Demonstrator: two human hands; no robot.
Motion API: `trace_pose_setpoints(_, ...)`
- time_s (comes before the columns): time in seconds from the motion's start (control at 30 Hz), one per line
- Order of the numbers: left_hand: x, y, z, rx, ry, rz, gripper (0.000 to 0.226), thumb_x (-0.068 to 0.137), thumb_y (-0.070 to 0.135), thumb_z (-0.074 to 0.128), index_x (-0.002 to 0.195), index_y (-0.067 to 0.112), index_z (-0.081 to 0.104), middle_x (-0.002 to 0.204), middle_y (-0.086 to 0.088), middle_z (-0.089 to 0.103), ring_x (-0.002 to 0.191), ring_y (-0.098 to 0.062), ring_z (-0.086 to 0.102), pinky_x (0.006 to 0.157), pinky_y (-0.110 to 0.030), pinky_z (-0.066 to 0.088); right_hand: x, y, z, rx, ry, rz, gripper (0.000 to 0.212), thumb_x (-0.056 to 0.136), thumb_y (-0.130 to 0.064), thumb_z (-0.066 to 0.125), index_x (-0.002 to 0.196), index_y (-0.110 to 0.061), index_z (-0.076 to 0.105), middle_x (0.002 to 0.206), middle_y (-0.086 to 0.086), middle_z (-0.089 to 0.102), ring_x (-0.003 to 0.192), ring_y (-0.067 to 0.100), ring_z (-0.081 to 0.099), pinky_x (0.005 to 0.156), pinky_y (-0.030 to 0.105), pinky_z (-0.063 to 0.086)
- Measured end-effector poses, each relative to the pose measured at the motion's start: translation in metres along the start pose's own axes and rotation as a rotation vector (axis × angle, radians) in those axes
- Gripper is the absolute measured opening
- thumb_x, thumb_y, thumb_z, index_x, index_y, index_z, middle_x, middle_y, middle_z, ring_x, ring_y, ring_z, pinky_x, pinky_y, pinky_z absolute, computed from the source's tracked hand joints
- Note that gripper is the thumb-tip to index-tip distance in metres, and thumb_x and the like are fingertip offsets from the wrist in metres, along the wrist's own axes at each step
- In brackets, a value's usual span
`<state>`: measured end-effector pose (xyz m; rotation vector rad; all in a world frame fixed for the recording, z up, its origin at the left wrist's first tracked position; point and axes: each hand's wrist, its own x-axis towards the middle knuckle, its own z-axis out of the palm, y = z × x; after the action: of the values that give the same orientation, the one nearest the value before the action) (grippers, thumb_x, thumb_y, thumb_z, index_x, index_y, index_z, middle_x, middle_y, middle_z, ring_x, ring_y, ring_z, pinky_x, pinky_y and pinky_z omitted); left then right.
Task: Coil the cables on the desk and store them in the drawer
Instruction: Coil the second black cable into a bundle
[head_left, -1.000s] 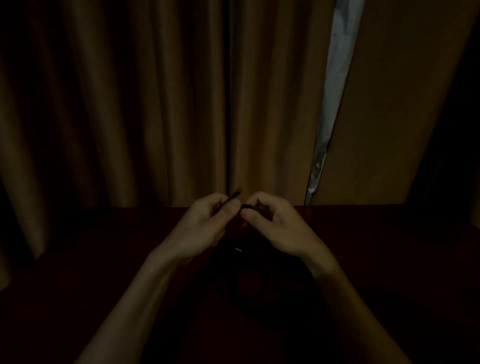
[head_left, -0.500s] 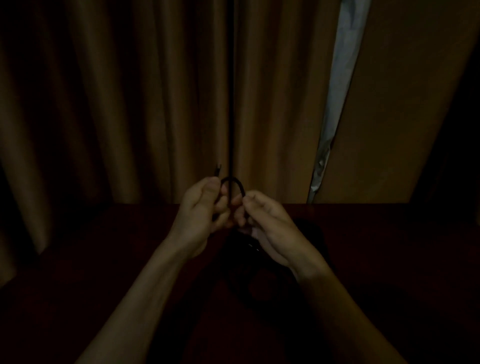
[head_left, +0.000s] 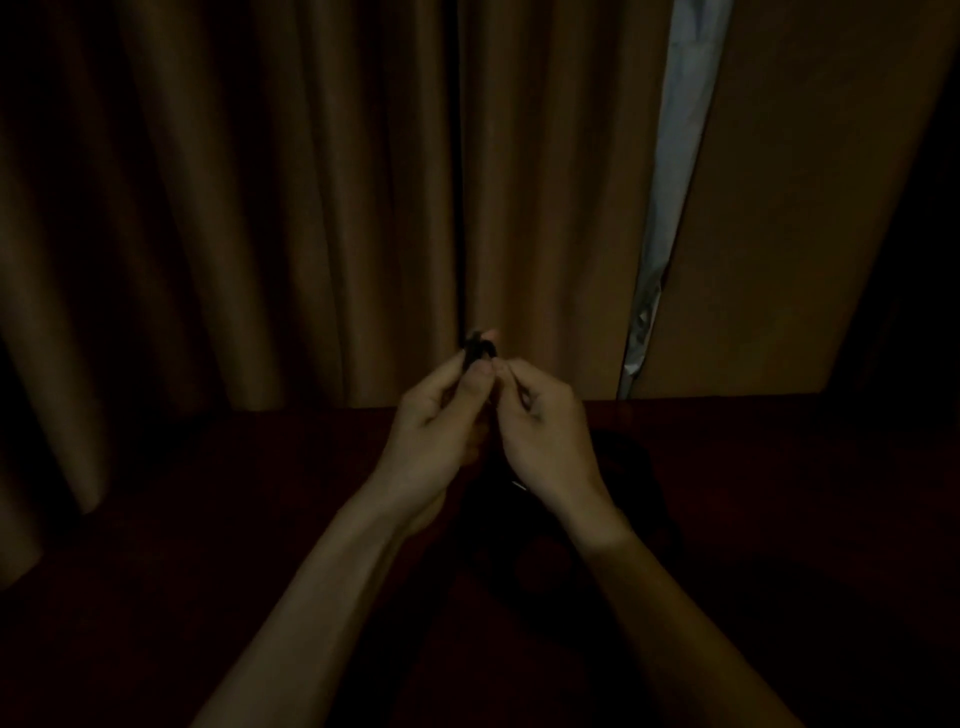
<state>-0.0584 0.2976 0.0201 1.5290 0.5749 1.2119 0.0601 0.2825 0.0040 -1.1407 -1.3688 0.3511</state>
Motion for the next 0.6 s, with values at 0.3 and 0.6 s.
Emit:
trace_pose_setpoints(0.3,0.016,-0.019,-0.014,0.081,0.316,-0.033,0.037,0.110,0.034,0.037,0.097,0.010,0.062,0.084,0.001,0.067,0.080,-0.009,0.067,0.074,-0.024,0.053,-0.006,-0.001,0.013,-0.182,-0.433,0.029,0.041,0.107,-0.017,0.042,0.149,-0.017,0.045,0.124,-0.010,0.048,0.108,0.003,0.051,0.097,0.018,0.043)
trace_pose_setpoints(0.6,0.023,-0.011,-0.033,-0.225,0.407,-0.061,0.040,0.110,0.044,0.030,0.083,0.017,0.044,0.057,0.007,0.039,0.043,-0.011,0.038,0.041,-0.022,0.033,-0.011,0.020,0.011,-0.672,-0.742,-0.035,0.029,0.105,-0.046,0.045,0.121,-0.026,0.059,0.105,-0.009,0.051,0.103,0.008,0.047,0.110,0.046,0.032)
